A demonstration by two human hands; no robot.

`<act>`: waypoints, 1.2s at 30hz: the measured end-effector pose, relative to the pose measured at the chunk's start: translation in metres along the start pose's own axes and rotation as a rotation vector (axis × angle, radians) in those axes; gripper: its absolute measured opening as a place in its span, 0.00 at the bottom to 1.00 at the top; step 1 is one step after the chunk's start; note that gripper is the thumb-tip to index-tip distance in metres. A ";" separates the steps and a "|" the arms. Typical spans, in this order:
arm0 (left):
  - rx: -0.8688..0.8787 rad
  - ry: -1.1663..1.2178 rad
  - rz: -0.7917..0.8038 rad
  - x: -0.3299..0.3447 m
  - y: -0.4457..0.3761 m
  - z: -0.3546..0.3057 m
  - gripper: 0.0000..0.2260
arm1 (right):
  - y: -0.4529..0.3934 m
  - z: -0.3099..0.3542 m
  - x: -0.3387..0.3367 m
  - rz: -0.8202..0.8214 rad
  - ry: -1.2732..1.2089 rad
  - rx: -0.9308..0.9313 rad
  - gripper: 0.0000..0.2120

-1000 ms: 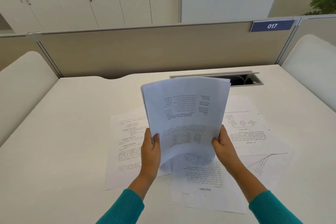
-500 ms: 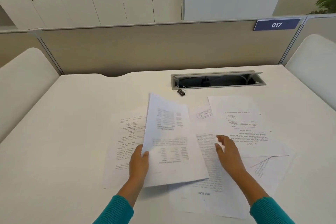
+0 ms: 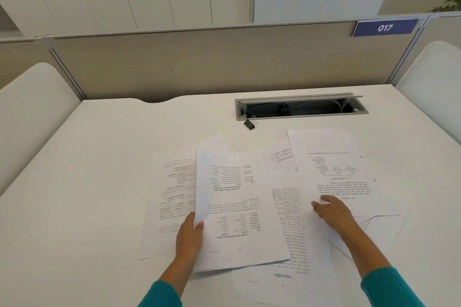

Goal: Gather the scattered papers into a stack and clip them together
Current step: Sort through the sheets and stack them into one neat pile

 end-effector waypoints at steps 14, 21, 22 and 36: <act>-0.023 -0.051 -0.022 0.003 -0.005 0.000 0.21 | 0.001 0.016 0.001 0.069 0.179 0.031 0.18; -0.002 -0.069 -0.020 0.006 -0.004 -0.001 0.21 | -0.001 0.020 -0.001 0.040 0.111 -0.019 0.12; -0.001 -0.074 -0.020 0.006 -0.003 -0.001 0.21 | -0.002 0.022 -0.004 -0.002 0.098 -0.053 0.10; 0.010 -0.097 -0.025 0.006 -0.003 -0.001 0.21 | -0.014 0.044 0.002 0.041 -0.071 0.067 0.24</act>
Point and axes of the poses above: each hand's wrist, its own y-axis away from the middle knuckle, its own x-axis out of the palm, z = x × y, the point moved 3 cm from there along -y, towards the middle knuckle
